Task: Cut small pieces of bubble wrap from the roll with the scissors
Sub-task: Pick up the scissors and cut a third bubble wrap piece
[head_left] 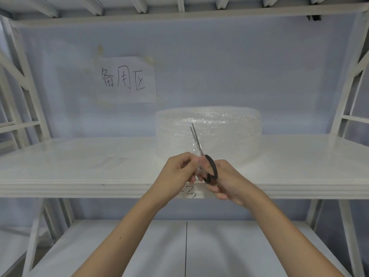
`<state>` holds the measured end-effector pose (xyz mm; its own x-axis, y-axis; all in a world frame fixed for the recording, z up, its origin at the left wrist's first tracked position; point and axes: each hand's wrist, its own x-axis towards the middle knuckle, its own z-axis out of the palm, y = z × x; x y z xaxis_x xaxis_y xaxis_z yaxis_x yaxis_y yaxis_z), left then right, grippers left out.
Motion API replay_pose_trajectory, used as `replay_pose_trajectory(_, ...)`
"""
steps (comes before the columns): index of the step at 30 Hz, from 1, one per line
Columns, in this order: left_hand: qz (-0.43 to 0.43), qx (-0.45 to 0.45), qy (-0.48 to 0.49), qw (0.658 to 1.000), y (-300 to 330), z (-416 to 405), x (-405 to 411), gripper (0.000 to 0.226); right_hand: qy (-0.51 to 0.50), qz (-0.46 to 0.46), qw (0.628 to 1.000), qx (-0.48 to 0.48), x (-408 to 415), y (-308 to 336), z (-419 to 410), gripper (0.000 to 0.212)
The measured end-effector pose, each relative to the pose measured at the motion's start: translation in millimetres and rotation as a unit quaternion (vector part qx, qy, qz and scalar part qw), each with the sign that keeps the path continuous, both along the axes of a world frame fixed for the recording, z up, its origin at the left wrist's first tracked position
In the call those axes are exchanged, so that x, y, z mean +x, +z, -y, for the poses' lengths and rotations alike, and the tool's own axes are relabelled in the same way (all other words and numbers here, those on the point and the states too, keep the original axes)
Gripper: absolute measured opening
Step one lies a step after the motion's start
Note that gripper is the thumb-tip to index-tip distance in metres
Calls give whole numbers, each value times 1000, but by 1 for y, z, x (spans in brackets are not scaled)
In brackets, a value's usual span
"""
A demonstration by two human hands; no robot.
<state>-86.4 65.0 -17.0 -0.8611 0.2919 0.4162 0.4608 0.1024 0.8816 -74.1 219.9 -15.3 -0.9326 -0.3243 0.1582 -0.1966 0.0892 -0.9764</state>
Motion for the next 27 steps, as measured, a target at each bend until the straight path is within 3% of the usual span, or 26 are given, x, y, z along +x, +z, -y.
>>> replay_pose_trajectory(12,-8,-1,10,1000,-2,6,0,32,-27,-4,1000,-13,-3,4,8,49)
replay_pose_trajectory(18,7,7,29,1000,-6,12,-2,34,-75,-38,996,21,-9,2,14,62)
replay_pose_trajectory(27,13,13,26,999,-6,10,-2,32,-79,-47,996,1,-9,3,11,53)
